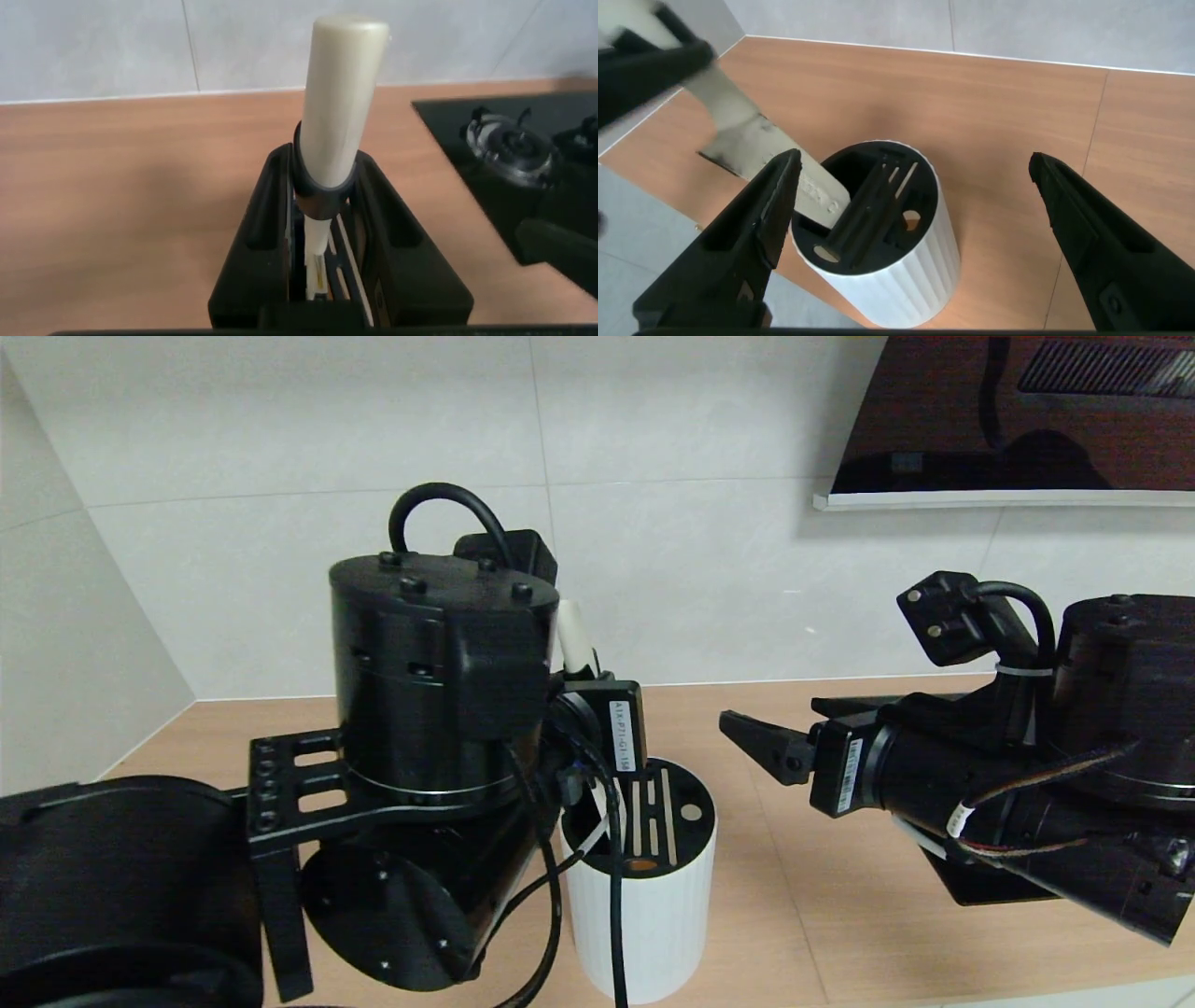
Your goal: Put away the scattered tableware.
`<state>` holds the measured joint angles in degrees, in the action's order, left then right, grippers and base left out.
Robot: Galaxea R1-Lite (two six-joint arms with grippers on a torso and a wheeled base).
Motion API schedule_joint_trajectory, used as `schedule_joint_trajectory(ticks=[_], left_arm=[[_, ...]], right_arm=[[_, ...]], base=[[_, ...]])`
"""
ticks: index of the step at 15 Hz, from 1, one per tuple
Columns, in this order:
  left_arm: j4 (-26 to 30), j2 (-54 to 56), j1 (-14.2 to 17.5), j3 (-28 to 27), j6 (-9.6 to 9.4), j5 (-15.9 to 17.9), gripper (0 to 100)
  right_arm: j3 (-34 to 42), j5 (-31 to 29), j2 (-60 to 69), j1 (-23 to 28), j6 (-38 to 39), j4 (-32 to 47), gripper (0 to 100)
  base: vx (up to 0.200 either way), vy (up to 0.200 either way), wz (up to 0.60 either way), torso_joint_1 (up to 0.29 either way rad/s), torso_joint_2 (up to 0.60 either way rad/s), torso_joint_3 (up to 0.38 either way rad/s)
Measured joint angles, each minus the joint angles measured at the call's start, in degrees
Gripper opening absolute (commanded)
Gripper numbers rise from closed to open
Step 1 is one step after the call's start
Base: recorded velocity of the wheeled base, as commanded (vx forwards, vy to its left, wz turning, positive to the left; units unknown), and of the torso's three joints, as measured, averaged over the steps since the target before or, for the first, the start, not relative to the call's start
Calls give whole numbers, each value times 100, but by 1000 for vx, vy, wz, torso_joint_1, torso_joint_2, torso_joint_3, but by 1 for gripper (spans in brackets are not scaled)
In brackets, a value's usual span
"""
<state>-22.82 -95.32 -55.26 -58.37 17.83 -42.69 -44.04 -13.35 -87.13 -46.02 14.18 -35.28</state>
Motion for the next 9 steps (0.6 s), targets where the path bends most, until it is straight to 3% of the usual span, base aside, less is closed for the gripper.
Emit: schedule_joint_trajectory(ticks=[9], left_arm=[[0,-377,-11,187,151,7,0]], right_arm=[[2,-2,-11,0,2,0,100]], base=[[0,0,0,0,0,0]])
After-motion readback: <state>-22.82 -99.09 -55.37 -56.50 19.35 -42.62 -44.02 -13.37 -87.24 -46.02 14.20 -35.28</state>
